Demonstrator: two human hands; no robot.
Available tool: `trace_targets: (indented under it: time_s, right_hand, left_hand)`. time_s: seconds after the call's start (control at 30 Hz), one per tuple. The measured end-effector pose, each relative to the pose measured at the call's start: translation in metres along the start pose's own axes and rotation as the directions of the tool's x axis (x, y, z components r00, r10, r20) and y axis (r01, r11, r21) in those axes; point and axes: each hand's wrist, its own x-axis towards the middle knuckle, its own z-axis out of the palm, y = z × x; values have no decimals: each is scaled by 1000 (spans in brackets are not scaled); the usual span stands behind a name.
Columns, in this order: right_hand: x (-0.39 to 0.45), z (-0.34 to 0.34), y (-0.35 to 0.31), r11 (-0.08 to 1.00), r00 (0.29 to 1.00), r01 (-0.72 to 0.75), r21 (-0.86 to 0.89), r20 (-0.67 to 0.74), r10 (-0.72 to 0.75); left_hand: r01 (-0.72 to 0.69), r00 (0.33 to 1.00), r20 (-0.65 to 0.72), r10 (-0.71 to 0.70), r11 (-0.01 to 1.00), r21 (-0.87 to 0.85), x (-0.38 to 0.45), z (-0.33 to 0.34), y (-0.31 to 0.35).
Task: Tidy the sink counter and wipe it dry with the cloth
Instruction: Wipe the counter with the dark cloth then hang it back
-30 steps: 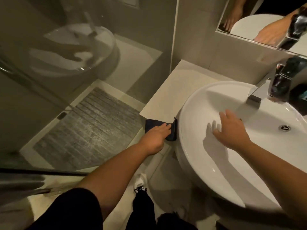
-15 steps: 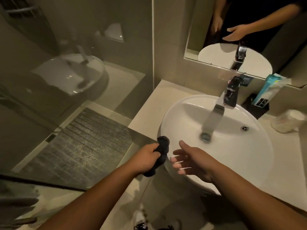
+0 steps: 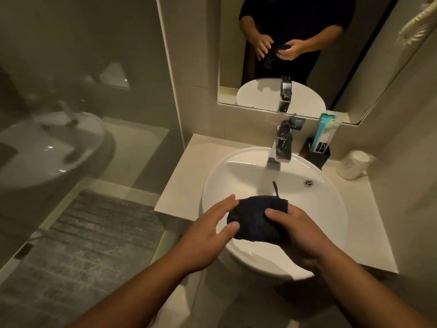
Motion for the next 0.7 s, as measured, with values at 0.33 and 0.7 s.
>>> trace_targets:
  time_s: [0.33, 0.7]
  right_hand:
    - [-39, -30, -17, 989, 993, 121, -80, 1, -122]
    - [-70, -42, -3, 591, 940, 67, -804, -148, -308]
  left_hand:
    - [-143, 985, 127, 114, 955, 258, 45, -10, 25]
    - [-415, 910, 176, 377, 816, 402, 25, -3, 38]
